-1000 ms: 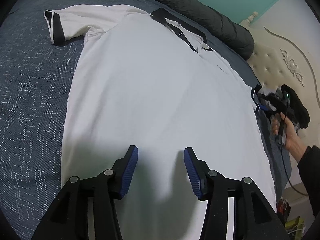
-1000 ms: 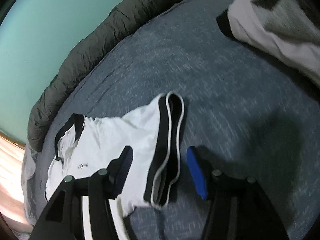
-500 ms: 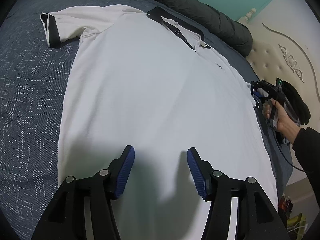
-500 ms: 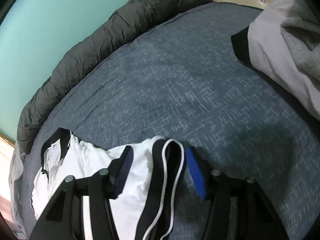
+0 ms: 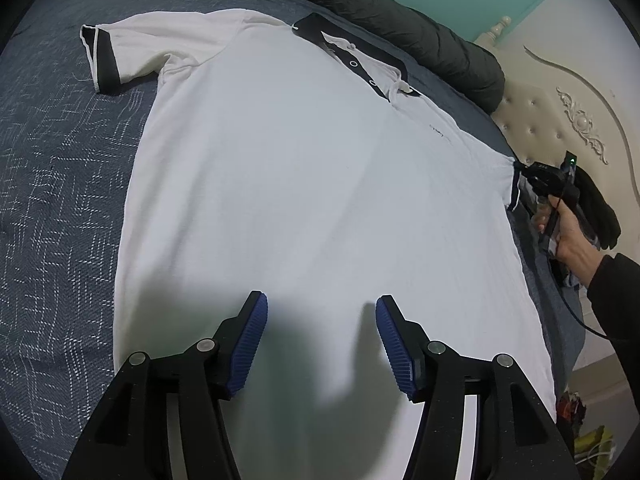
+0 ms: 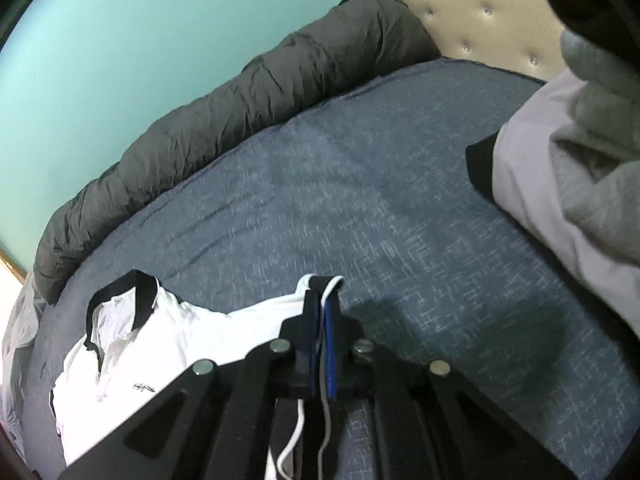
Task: Fold clothes
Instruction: 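Carry the sleeve across the shirt body toward the collar with the right tool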
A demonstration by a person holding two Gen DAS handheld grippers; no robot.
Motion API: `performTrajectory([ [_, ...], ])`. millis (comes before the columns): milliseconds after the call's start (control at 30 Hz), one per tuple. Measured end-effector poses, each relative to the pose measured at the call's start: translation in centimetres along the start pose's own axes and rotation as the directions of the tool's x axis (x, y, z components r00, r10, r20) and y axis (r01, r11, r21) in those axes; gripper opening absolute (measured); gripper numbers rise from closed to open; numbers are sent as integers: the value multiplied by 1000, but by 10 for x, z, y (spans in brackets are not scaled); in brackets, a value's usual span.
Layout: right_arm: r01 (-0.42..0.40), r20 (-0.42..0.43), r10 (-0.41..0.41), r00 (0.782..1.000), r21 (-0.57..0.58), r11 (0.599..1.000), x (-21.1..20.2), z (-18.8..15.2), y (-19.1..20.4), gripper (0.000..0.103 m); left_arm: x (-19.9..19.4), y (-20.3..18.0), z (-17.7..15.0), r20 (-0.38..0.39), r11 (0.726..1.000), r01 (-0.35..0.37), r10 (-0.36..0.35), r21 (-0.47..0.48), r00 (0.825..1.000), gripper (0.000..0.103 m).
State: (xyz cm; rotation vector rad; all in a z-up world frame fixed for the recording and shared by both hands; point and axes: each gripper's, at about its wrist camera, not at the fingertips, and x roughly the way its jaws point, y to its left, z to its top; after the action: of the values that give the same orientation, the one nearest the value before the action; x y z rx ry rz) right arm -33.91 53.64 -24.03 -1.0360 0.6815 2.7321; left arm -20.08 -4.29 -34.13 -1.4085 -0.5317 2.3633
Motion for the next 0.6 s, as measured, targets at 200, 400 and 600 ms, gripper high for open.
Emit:
performTrajectory([
  [200,-3,-28,2,1000,-38,999,-3,-1,12,3,-1,2,0,-3,1000,4,-4,-1,1000,60],
  [400,-8,-28,3,1000,-182,983,-18,-11,63,3,-3,2,-1,-6,1000,6,-6,0,1000,61],
  [600,-72,-82,49,995,-308,949,-35,-31,140,3,-5,5,-1,-11,1000,18,-19,-22,1000,61],
])
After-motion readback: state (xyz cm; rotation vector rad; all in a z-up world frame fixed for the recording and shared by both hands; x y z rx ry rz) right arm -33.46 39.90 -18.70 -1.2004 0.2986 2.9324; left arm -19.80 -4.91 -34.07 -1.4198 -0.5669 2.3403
